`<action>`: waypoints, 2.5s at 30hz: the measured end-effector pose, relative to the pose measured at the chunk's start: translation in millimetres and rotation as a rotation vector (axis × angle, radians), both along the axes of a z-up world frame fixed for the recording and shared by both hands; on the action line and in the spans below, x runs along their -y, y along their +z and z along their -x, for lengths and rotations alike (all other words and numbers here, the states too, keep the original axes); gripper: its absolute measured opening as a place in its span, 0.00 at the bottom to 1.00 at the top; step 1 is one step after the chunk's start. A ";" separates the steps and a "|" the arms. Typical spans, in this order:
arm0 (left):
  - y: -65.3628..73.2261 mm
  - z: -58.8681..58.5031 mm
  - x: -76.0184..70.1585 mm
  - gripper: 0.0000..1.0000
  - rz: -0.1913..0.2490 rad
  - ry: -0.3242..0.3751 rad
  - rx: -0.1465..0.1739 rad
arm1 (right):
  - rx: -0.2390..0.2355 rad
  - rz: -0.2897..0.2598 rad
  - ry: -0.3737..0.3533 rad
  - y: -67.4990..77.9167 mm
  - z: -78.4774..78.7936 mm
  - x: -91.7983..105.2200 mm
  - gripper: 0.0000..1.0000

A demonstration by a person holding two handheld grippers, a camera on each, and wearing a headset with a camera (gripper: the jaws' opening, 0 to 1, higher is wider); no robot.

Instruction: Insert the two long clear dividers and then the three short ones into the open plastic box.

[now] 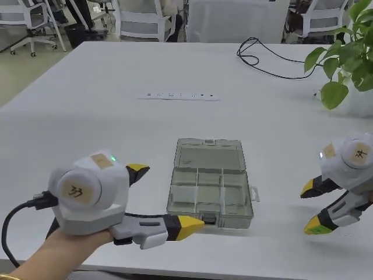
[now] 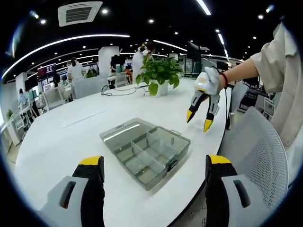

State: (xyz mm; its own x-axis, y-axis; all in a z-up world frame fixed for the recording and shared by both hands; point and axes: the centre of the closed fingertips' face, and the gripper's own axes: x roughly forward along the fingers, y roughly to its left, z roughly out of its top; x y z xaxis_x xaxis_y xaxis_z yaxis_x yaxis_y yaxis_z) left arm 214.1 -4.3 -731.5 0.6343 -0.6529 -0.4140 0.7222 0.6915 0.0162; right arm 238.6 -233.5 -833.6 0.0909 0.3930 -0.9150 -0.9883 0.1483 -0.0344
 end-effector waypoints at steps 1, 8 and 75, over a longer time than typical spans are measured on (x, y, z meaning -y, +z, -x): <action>-0.7 0.0 0.4 0.89 -0.005 -0.004 0.000 | -0.003 0.018 0.013 -1.9 1.1 2.7 0.48; -3.5 0.9 2.6 0.88 -0.024 -0.018 -0.003 | -0.009 0.056 0.039 -11.2 -3.9 13.2 0.44; 0.5 2.3 1.5 0.69 0.057 -0.019 -0.085 | 0.278 -0.194 0.088 67.4 -11.3 -95.3 0.32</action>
State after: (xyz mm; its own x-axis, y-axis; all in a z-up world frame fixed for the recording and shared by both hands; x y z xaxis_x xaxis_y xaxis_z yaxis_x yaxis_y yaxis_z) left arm 211.8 -5.8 -730.9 0.5859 -0.6883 -0.4277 0.7324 0.6757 -0.0841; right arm 250.0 -138.2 -766.1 0.2840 0.5748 -0.7674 -0.9545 0.0932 -0.2834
